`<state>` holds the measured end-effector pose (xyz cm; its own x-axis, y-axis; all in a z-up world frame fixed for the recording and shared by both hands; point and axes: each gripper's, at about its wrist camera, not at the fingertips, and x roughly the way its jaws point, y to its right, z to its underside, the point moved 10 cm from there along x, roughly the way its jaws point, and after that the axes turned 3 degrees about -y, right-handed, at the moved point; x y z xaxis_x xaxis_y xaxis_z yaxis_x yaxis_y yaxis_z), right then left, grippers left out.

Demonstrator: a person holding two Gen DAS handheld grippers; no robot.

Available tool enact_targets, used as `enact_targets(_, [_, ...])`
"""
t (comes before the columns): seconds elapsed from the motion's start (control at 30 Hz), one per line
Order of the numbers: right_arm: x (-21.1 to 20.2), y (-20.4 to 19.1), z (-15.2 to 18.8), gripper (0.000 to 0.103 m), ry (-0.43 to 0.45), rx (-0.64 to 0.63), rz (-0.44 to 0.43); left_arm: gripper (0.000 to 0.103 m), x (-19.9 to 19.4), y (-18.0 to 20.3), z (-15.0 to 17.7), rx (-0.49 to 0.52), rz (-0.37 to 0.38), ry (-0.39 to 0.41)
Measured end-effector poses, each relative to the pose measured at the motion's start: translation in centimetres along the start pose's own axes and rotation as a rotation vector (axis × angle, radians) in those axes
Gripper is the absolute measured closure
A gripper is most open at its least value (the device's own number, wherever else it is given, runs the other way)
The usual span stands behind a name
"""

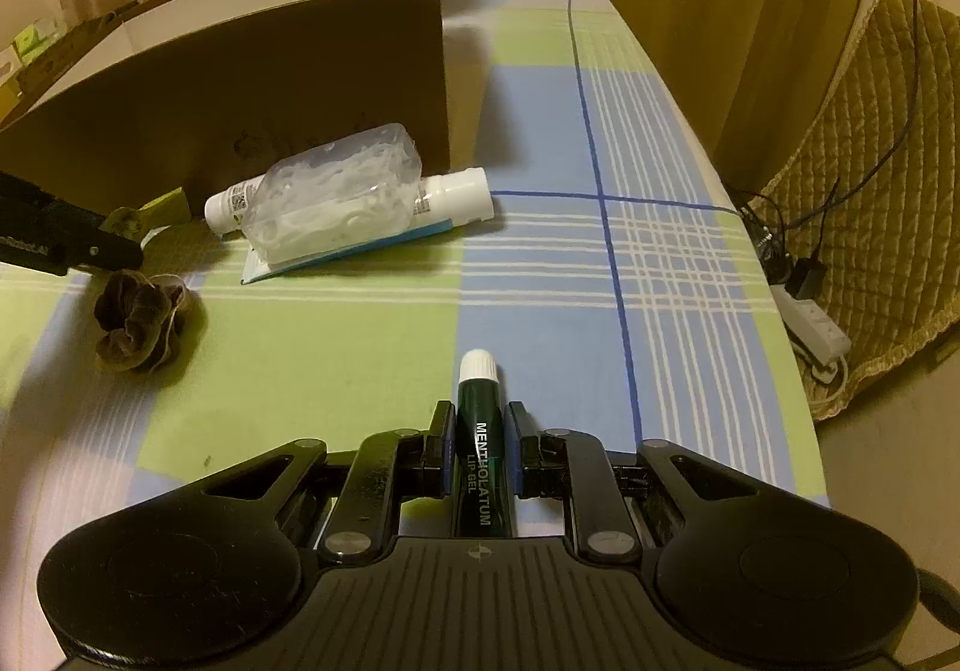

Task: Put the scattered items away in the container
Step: 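Grasp the yellow packet with the left gripper while the right grasps the green lip balm, then lift the yellow packet with the left gripper while the right carries the lip balm over the box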

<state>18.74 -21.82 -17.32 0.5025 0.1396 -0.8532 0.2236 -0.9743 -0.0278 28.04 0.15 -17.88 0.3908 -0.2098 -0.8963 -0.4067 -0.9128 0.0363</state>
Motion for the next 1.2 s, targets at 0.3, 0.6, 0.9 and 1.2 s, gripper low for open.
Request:
enact_targets(0.3, [-0.1, -0.1, 0.1, 0.089, 0.005, -0.02, 0.003, 0.076, -0.4, 0.9, 0.3, 0.116, -0.047, 0.022])
enact_targets(0.6, [-0.1, -0.3, 0.2, 0.089, 0.007, -0.026, 0.011, 0.084, -2.3, -2.5, 0.1, 0.039, -0.029, 0.025])
enact_targets(0.9, [-0.1, -0.3, 0.4, 0.089, 0.008, -0.037, 0.017, 0.083, -0.3, -1.7, 0.4, 0.115, -0.065, -0.011])
enact_targets(1.2, [-0.2, -1.1, 0.6, 0.089, -0.02, -0.085, 0.019, 0.083, -2.2, -1.9, 2.6, -0.009, -0.001, 0.003])
